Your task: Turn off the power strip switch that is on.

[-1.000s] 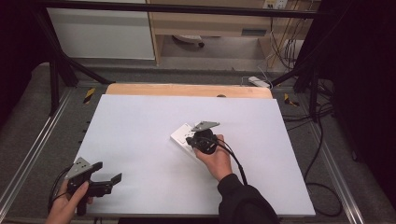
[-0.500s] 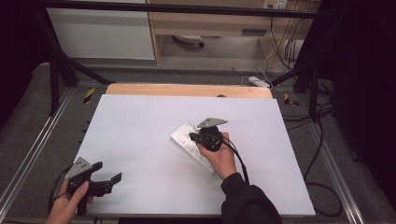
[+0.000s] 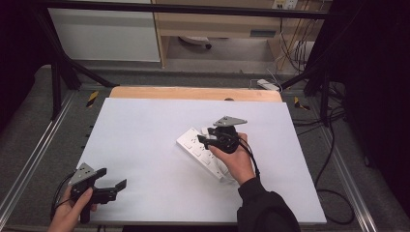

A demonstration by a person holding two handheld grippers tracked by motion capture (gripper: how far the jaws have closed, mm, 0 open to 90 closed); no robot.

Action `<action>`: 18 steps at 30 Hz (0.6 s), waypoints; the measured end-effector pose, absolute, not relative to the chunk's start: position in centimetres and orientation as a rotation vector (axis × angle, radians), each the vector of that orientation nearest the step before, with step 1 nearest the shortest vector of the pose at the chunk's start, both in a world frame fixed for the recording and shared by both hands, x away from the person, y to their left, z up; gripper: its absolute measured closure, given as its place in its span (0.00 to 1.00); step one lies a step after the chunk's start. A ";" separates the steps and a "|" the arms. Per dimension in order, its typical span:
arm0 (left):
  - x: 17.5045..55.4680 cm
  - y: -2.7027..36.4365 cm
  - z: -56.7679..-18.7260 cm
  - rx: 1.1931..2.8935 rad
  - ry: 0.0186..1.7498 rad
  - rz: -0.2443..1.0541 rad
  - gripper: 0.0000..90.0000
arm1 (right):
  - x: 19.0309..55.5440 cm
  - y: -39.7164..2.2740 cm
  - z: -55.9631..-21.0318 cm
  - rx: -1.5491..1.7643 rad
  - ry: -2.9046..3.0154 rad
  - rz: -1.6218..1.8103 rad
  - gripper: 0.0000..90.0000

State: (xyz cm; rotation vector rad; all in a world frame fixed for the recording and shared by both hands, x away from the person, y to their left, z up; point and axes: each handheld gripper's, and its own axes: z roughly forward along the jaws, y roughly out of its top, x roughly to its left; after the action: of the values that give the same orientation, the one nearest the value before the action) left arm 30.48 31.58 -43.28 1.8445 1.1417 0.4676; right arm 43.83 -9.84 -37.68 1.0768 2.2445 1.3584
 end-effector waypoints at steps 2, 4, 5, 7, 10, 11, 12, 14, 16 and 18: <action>30.5 31.5 -43.3 1.845 1.141 0.469 0.08 | 44.0 -10.0 -37.4 1.074 2.232 1.350 0.37; 30.5 31.6 -43.3 1.843 1.141 0.469 0.08 | 44.0 -10.1 -37.2 1.072 2.226 1.337 0.31; 30.5 31.6 -43.3 1.844 1.142 0.469 0.08 | 44.0 -10.1 -37.1 1.072 2.221 1.331 0.27; 30.5 31.7 -43.4 1.843 1.148 0.468 0.08 | 44.1 -10.1 -36.8 1.086 2.211 1.322 0.20; 30.5 31.8 -43.3 1.833 1.150 0.467 0.08 | 44.3 -10.4 -36.3 1.102 2.192 1.332 0.14; 30.5 31.7 -43.3 1.833 1.147 0.465 0.08 | 44.3 -10.5 -36.1 1.102 2.183 1.337 0.12; 30.4 31.7 -43.3 1.834 1.147 0.467 0.08 | 44.3 -10.6 -35.9 1.102 2.176 1.341 0.11; 30.4 31.7 -43.2 1.833 1.144 0.466 0.08 | 44.4 -10.8 -35.4 1.108 2.149 1.345 0.08; 30.4 31.7 -43.2 1.833 1.144 0.468 0.08 | 44.4 -11.1 -35.1 1.119 2.131 1.354 0.05; 30.5 31.7 -43.2 1.834 1.145 0.467 0.08 | 44.4 -11.5 -34.8 1.108 2.112 1.356 0.05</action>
State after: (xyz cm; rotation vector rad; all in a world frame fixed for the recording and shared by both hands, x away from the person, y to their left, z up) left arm 30.48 31.69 -43.22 1.8341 1.1446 0.4671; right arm 44.37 -11.46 -34.80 1.1079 2.1121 1.3559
